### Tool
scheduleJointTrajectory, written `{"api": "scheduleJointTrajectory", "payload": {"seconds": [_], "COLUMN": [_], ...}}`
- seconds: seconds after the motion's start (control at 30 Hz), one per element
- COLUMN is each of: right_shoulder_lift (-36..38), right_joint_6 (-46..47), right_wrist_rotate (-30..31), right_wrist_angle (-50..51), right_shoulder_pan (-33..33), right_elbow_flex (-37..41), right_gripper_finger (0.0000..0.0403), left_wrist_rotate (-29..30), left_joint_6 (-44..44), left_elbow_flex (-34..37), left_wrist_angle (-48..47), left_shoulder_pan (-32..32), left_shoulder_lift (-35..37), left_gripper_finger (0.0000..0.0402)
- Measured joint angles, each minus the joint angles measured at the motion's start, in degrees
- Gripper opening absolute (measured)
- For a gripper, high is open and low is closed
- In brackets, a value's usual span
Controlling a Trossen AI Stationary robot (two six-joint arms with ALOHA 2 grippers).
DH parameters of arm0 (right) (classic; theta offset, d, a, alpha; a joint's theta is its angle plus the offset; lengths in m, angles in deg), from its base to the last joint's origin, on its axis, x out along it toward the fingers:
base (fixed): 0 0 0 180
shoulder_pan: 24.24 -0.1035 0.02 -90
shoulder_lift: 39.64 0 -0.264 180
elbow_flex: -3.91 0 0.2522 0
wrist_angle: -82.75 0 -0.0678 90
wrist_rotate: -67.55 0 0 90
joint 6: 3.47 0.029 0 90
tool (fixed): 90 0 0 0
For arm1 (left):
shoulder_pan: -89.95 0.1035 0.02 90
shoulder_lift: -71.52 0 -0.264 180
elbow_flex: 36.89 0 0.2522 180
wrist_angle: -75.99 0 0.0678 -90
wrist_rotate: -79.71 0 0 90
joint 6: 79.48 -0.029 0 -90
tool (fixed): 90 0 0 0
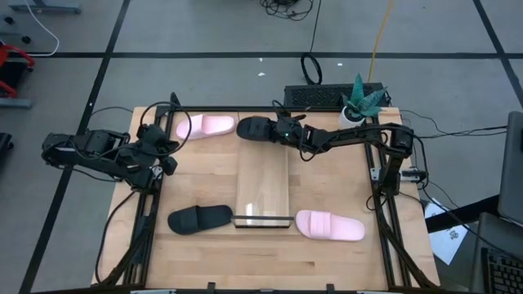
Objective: Pick and place slides into the shelf
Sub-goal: Put the top black slipper on the shelf
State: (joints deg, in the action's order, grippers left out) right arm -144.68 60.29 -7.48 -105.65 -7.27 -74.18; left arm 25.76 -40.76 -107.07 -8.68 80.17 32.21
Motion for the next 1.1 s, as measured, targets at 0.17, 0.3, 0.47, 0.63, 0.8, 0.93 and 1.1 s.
{"api": "scheduleJointTrajectory", "payload": {"seconds": [0.17, 0.3, 0.47, 0.63, 0.8, 0.93, 1.1], "right_shoulder_lift": [0.0, 0.0, 0.0, 0.0, 0.0, 0.0, 0.0], "right_joint_6": [0.0, 0.0, -0.4, -1.3, -1.8, -2.2, -3.2], "right_wrist_rotate": [-0.2, -0.4, -0.2, -0.1, 0.1, 1.2, 1.9], "right_wrist_angle": [-0.9, -2.2, -2.3, -2.4, -1.7, -1.6, -1.4], "right_shoulder_pan": [-0.2, -0.2, -0.3, -0.3, -0.3, -0.3, -0.2], "right_elbow_flex": [0.0, 0.0, 0.0, 0.0, 0.0, 0.0, 0.0], "right_gripper_finger": [0.0002, 0.0002, 0.0002, 0.0002, 0.0002, 0.0002, 0.0002], "left_wrist_rotate": [0.0, 0.0, 0.0, 0.0, 0.0, 0.0, 0.0], "left_joint_6": [0.0, 0.0, 0.0, 0.0, 0.6, 0.9, 0.9], "left_elbow_flex": [0.0, 0.0, 0.0, 0.0, 0.0, 0.0, 0.0], "left_wrist_angle": [0.0, 0.0, 0.1, 0.5, 0.6, 0.6, 0.7], "left_shoulder_pan": [0.0, 0.0, 0.0, 0.0, 0.0, 0.0, 0.0], "left_shoulder_lift": [0.0, 0.0, 0.0, 0.0, 0.0, 0.0, 0.0], "left_gripper_finger": [0.0026, 0.0026, 0.0026, 0.0026, 0.0026, 0.0026, 0.0026]}}
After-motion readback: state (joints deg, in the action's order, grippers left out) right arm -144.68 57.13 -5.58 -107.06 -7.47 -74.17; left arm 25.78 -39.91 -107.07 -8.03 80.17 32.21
